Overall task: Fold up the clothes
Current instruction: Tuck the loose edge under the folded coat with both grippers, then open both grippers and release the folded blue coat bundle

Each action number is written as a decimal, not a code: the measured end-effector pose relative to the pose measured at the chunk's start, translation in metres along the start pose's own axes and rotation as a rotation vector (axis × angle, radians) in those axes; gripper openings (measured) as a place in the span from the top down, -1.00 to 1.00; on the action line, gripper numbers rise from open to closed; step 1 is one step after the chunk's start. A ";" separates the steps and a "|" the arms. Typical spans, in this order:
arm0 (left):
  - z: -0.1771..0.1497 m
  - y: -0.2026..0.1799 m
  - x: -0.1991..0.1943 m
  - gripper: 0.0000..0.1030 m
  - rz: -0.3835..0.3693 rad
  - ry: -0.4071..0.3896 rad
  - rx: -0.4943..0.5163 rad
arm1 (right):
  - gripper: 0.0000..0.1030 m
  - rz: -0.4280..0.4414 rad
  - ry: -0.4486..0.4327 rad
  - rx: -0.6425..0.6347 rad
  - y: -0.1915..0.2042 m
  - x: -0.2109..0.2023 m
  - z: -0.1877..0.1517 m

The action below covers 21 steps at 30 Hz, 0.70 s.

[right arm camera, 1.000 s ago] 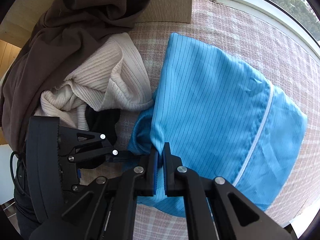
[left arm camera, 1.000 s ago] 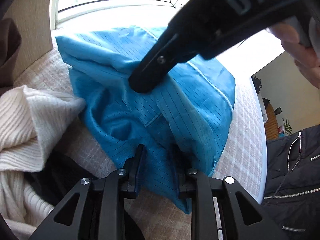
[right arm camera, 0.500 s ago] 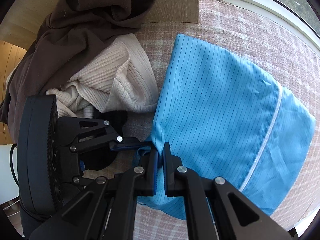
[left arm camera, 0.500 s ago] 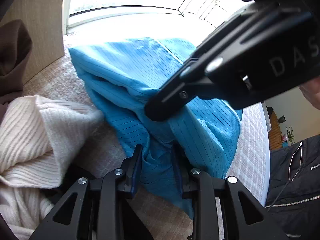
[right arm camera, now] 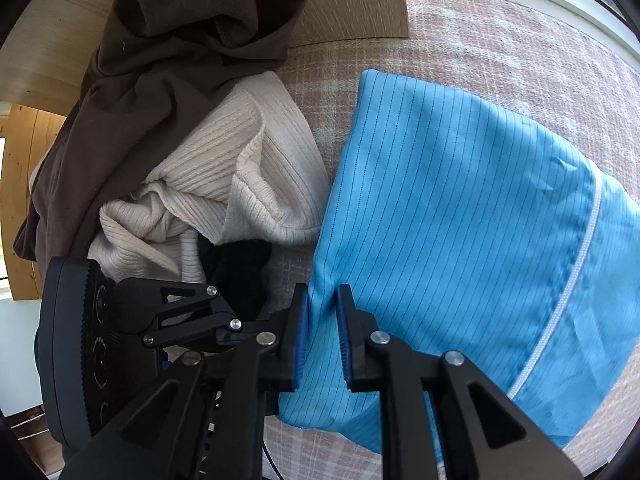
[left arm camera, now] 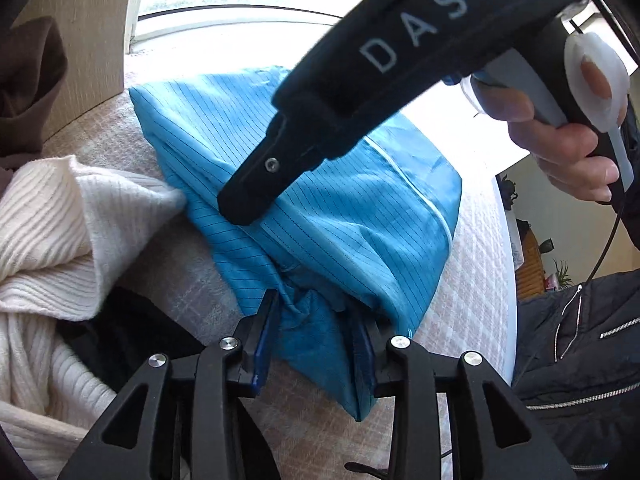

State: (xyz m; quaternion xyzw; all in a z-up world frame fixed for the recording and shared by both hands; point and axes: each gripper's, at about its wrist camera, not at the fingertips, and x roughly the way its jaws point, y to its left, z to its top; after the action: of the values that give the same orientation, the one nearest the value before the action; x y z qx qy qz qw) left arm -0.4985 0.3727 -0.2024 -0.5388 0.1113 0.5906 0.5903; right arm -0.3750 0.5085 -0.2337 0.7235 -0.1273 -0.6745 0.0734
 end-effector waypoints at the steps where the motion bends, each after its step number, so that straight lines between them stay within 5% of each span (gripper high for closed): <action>1: -0.008 0.007 0.009 0.36 -0.011 -0.003 0.003 | 0.71 0.001 -0.002 0.000 -0.001 0.000 0.000; 7: -0.040 -0.001 0.043 0.33 -0.032 -0.007 -0.023 | 0.70 -0.009 0.036 0.041 -0.011 0.024 0.014; 16: -0.047 -0.018 0.047 0.32 -0.060 0.001 0.006 | 0.59 0.127 -0.080 -0.009 -0.006 -0.055 -0.022; 18: -0.077 -0.056 0.104 0.29 -0.077 0.007 0.003 | 0.59 0.037 -0.079 -0.029 0.019 -0.039 -0.029; 21: -0.093 -0.075 0.130 0.28 -0.077 0.031 -0.002 | 0.59 0.063 0.028 -0.032 0.009 0.010 -0.027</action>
State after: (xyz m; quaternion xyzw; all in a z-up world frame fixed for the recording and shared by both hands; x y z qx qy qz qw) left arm -0.3543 0.3973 -0.3006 -0.5524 0.0991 0.5593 0.6102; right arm -0.3487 0.4954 -0.2389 0.7274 -0.1383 -0.6634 0.1080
